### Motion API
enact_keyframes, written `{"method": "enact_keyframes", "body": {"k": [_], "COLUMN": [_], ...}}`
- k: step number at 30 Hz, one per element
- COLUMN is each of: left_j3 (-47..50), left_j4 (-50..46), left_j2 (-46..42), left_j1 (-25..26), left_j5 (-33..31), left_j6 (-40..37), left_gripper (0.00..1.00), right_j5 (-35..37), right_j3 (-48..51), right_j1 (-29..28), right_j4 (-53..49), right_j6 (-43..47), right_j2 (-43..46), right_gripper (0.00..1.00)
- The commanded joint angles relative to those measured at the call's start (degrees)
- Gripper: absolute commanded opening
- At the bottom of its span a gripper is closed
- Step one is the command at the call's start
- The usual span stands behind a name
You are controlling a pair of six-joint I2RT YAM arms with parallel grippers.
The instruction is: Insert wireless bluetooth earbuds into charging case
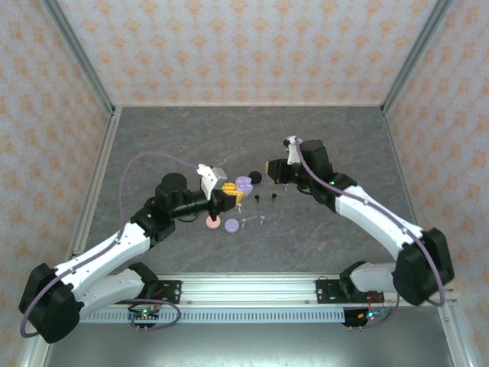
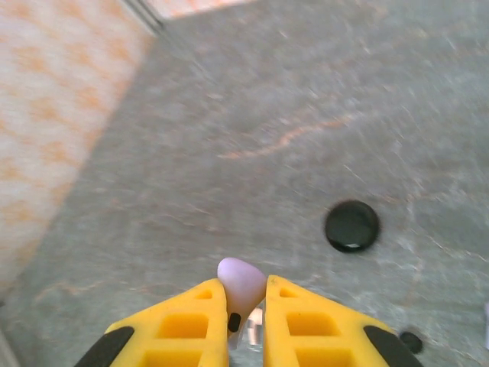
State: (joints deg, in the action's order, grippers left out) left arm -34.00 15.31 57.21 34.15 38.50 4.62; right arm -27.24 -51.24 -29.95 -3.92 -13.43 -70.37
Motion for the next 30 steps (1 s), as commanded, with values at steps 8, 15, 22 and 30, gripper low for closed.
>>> {"method": "enact_keyframes", "body": {"k": [8, 15, 22, 30], "left_j3": [-2.21, -3.09, -3.09, -3.09], "left_j4": [7.27, 7.98, 8.16, 8.77], "left_j2": [3.79, 5.13, 4.42, 4.14], "left_j1": [1.74, 3.27, 3.47, 3.52], "left_j5": [0.96, 1.05, 0.52, 0.43], "left_j6": [3.63, 3.68, 3.81, 4.25], "left_gripper": [0.0, 0.0, 0.0, 0.0], "right_j5": [-8.54, -7.23, -7.63, -9.67], "right_j3": [3.21, 2.93, 4.2, 5.05], "right_j1": [-4.29, -8.01, -9.25, -9.57], "right_j4": [9.23, 7.18, 5.83, 5.26], "right_j6": [5.21, 9.24, 10.34, 10.18], "right_j2": [13.63, 14.51, 14.59, 13.87], "right_gripper": [0.14, 0.14, 0.14, 0.14]}}
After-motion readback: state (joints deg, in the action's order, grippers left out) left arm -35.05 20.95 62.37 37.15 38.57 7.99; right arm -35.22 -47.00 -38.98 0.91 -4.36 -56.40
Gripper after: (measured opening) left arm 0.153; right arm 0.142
